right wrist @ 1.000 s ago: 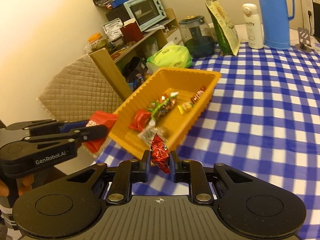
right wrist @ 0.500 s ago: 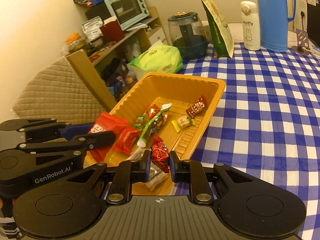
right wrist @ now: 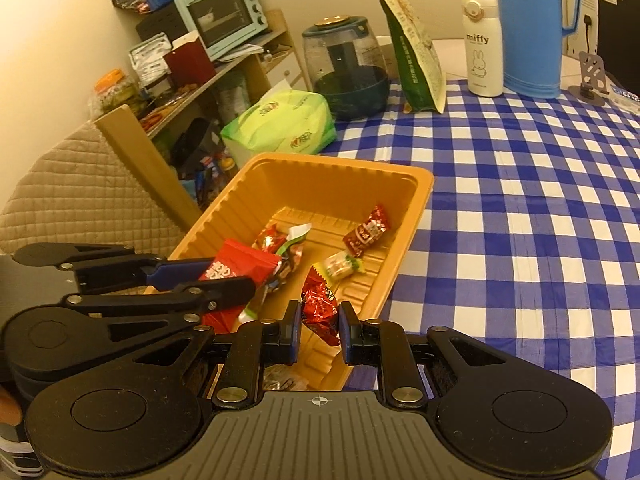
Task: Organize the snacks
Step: 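Open the left tool to drop the square candy while the right tool releases its candy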
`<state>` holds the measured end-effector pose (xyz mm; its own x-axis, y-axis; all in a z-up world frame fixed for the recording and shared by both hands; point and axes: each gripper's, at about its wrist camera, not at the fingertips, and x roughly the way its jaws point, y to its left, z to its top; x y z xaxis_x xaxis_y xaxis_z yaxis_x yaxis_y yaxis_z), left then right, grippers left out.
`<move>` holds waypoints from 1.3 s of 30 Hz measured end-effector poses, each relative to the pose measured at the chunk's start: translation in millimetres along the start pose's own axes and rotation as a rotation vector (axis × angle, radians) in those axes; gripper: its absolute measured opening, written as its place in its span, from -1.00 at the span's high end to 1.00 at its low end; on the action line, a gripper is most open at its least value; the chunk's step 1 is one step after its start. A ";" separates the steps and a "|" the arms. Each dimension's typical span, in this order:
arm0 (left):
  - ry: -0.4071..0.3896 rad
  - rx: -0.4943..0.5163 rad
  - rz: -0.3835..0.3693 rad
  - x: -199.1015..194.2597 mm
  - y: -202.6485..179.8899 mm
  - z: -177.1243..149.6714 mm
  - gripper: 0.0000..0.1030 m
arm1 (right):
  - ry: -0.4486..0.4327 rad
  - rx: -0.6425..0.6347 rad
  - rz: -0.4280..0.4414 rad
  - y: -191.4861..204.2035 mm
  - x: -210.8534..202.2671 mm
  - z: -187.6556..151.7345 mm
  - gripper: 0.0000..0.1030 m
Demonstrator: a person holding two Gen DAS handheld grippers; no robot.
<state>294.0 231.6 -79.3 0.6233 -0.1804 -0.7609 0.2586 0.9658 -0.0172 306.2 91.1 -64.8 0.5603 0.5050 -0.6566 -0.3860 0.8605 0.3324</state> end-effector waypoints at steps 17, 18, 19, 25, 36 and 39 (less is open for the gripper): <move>0.029 -0.025 -0.006 20.8 12.4 6.7 0.58 | 0.004 0.012 -0.006 -1.6 11.9 10.1 0.62; 0.029 -0.028 -0.005 20.0 13.7 6.6 0.58 | 0.005 0.011 -0.006 -1.4 12.5 10.3 0.62; 0.029 -0.033 -0.004 18.9 15.5 6.1 0.58 | 0.006 0.010 -0.006 -0.7 13.7 10.6 0.62; 0.025 -0.056 0.001 8.4 23.9 4.3 0.58 | 0.013 0.004 -0.003 1.8 19.8 11.4 0.62; 0.022 -0.095 0.035 -4.8 39.2 -1.3 0.52 | 0.030 -0.017 -0.004 11.4 32.7 13.0 0.61; 0.020 -0.108 0.045 -7.8 42.7 -3.1 0.42 | 0.018 -0.018 -0.004 14.1 32.7 14.3 0.61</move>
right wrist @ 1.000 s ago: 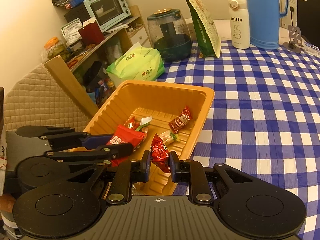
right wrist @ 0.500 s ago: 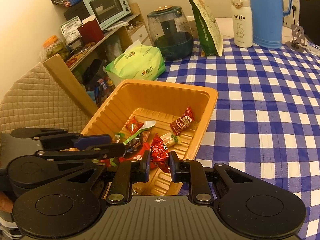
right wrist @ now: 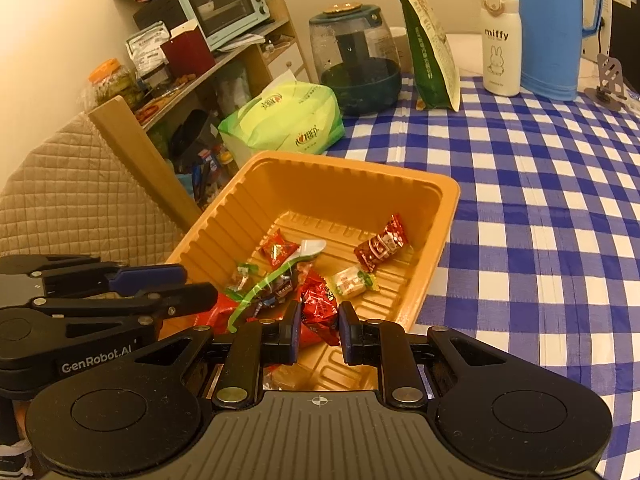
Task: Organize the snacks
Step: 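Open the left tool to drop the square candy while the right tool releases its candy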
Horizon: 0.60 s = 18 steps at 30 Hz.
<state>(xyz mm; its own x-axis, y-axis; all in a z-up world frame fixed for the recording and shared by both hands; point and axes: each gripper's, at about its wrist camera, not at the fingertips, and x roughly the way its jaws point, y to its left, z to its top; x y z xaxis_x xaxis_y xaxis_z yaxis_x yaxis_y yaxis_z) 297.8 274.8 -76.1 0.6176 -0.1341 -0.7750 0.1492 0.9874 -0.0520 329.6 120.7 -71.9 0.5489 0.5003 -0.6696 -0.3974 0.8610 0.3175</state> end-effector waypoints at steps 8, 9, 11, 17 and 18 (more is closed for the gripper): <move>-0.011 -0.032 0.008 -13.1 4.5 -4.9 0.29 | -0.011 0.005 0.019 2.0 -5.3 0.2 0.55; -0.015 -0.035 0.008 -15.7 4.9 -5.8 0.28 | -0.013 0.002 0.021 2.2 -7.5 -0.9 0.44; -0.022 -0.042 0.014 -21.7 4.5 -7.8 0.20 | -0.027 0.000 0.008 2.6 -13.0 -3.4 0.06; -0.046 -0.066 0.028 -45.5 0.9 -16.0 0.07 | -0.064 0.011 0.018 0.3 -40.0 -14.4 -0.18; -0.050 -0.071 0.033 -50.7 -0.8 -18.0 0.06 | -0.066 0.012 0.020 -0.1 -44.8 -16.9 -0.22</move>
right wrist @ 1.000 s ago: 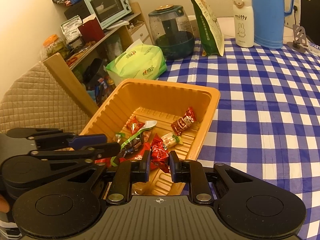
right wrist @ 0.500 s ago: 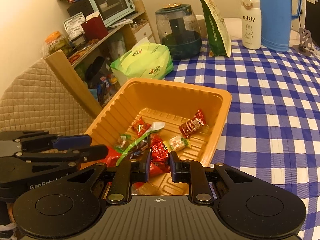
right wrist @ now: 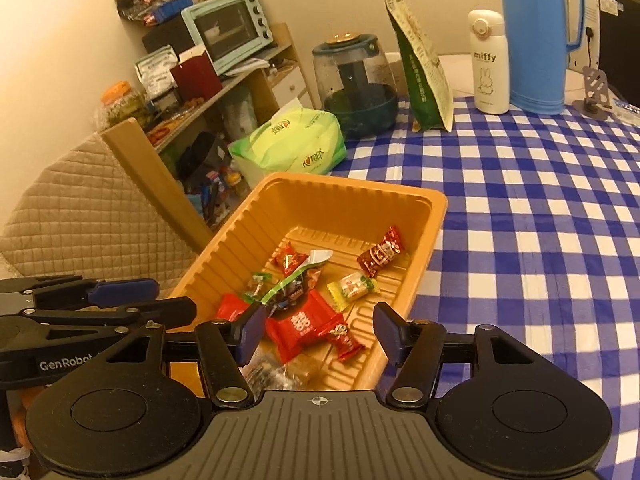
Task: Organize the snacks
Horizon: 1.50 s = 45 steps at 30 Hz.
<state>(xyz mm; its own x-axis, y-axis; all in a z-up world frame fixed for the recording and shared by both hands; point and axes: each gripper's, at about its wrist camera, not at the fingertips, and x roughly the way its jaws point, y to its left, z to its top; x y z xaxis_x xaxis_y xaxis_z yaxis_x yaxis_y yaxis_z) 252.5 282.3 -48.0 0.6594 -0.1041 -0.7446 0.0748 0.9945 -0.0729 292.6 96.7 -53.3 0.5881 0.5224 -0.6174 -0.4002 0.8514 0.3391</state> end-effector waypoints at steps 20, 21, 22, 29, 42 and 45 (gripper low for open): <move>0.021 -0.064 0.054 -93.5 -96.8 -68.8 -0.12 | 0.015 0.001 0.003 -31.1 -135.2 -76.0 -0.63; 0.022 -0.062 0.055 -97.0 -104.9 -73.1 -0.13 | 0.017 0.005 -0.002 -35.0 -142.8 -81.1 -0.63; 0.023 -0.061 0.057 -99.7 -111.2 -76.5 -0.16 | 0.020 0.006 -0.006 -39.0 -150.6 -86.6 -0.63; 0.051 -0.072 0.040 -115.3 -158.0 -99.6 -0.16 | 0.038 0.009 -0.051 -64.9 -196.7 -119.6 -0.63; 0.079 -0.046 0.012 -132.2 -229.7 -132.1 -0.16 | 0.085 0.057 -0.098 -105.7 -253.4 -162.1 -0.63; 0.080 -0.035 0.010 -135.6 -241.6 -137.2 -0.16 | 0.082 0.059 -0.100 -110.8 -263.0 -167.7 -0.63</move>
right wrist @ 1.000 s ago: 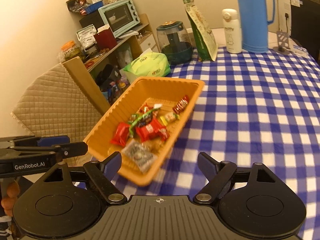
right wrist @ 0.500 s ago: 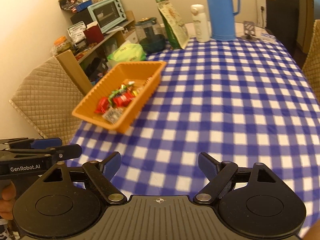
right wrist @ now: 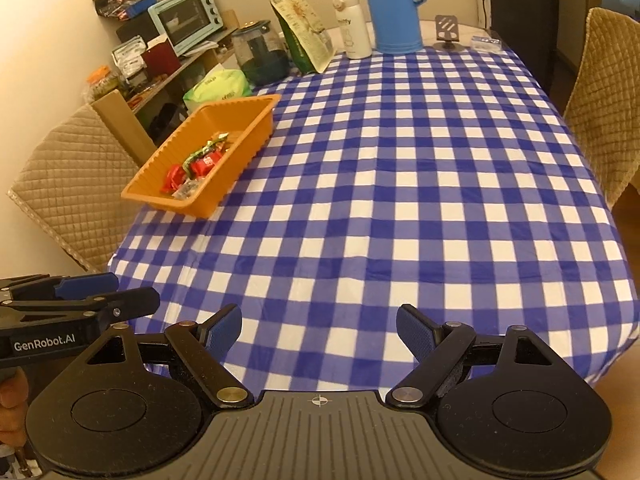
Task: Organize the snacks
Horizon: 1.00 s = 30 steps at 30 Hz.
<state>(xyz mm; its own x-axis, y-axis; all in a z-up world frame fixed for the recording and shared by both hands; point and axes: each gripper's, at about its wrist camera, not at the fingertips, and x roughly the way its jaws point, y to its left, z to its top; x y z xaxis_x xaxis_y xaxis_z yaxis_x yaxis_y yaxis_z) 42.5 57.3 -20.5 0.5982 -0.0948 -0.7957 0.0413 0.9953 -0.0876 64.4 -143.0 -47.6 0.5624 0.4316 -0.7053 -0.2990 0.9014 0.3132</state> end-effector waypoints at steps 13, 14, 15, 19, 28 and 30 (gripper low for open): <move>-0.009 0.026 -0.009 -8.6 -23.2 -9.8 -0.16 | 0.003 0.004 -0.003 -11.1 -13.2 -11.6 -0.63; -0.010 0.027 -0.010 -8.5 -23.4 -9.9 -0.16 | 0.002 0.004 -0.003 -11.0 -14.0 -12.1 -0.63; -0.012 0.028 -0.012 -9.0 -24.1 -10.1 -0.16 | 0.002 0.005 -0.004 -11.6 -14.8 -12.4 -0.63; -0.015 0.031 -0.017 -9.7 -25.8 -10.5 -0.16 | 0.002 0.006 -0.003 -11.8 -16.5 -13.3 -0.63; -0.016 0.030 -0.019 -10.4 -26.7 -11.1 -0.16 | 0.001 0.007 -0.002 -12.1 -17.1 -13.4 -0.64; -0.016 0.030 -0.018 -10.3 -26.5 -11.1 -0.16 | 0.001 0.006 -0.002 -11.8 -16.9 -13.6 -0.63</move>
<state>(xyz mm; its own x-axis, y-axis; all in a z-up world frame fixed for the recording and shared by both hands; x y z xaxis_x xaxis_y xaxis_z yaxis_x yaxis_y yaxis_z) 26.3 31.6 -16.6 0.6096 -0.1126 -0.7847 0.0763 0.9936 -0.0833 47.9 -161.4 -48.0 0.5620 0.4298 -0.7067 -0.2930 0.9024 0.3159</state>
